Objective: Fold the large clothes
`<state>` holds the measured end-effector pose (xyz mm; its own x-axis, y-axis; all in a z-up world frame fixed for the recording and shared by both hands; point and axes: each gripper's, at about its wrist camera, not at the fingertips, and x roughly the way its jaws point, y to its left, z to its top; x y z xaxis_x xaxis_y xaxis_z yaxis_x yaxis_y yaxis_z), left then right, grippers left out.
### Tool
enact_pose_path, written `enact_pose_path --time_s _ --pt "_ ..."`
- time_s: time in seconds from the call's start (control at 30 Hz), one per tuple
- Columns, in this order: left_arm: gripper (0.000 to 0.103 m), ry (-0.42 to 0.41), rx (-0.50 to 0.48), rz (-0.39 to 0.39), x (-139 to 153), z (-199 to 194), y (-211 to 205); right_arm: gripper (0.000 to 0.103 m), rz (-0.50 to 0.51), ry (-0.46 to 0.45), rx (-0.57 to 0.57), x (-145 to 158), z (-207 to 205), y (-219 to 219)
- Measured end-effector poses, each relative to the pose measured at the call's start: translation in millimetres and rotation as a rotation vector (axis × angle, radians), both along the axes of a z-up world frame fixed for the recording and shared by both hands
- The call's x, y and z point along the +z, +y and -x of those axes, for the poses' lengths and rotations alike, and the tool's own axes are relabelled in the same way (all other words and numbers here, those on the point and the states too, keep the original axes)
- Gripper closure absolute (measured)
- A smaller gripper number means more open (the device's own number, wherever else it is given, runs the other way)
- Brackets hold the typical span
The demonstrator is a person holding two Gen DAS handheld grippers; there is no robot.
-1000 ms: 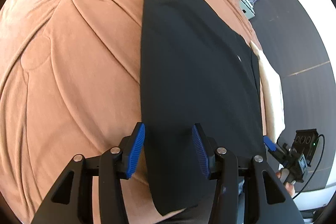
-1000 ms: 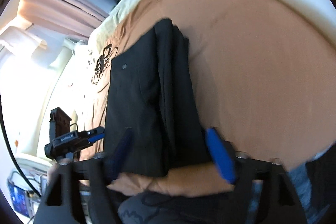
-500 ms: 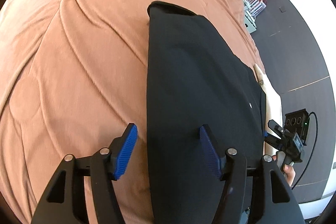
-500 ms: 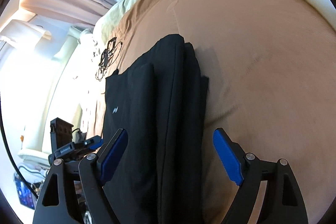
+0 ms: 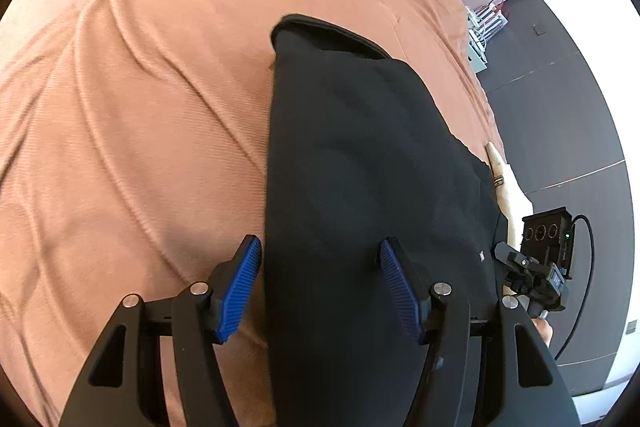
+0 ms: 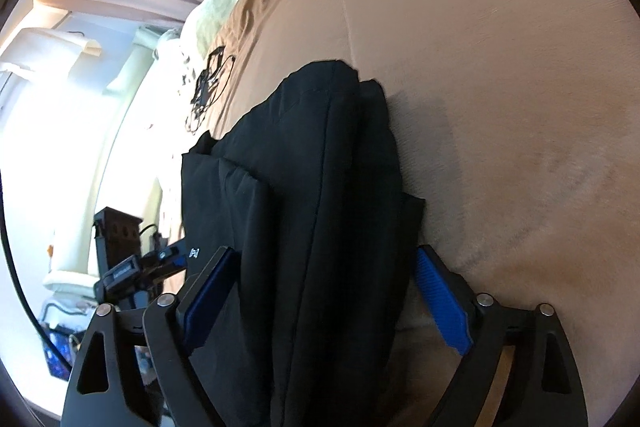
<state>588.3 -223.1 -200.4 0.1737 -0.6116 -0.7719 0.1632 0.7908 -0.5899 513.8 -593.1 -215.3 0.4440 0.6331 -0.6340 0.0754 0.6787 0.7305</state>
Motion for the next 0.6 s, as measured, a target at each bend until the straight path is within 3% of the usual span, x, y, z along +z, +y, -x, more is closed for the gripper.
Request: enact_pose_path --time_s 0.17,0.27,0.3,0.33,0.43,0.6 --pt "0.041 0.01 0.042 -0.009 -6.6 -5.2 -3.3 0.011 -0.049 -0.001 0.046 -1.5 -14.6 9.7" --pt "0.043 -0.011 0.045 -0.026 -4.6 -2.5 -5.7 0.014 -0.028 0.002 0.061 -2.9 -19.6 19.7" --pt "0.049 -0.018 0.045 -0.031 -3.0 -0.4 -6.0 0.024 -0.015 0.004 0.058 -2.3 -20.4 21.4" --pt "0.055 -0.027 0.042 -0.034 0.1 2.2 -5.1 0.049 -0.011 0.003 0.056 -1.0 -20.4 21.7" --pt "0.064 -0.058 0.034 -0.044 13.2 8.1 -5.1 0.075 -0.057 0.007 0.06 -0.2 -17.2 22.6" --pt "0.071 -0.097 0.034 -0.035 32.7 17.5 1.2 0.085 0.018 -0.062 0.059 26.2 -3.8 34.3"
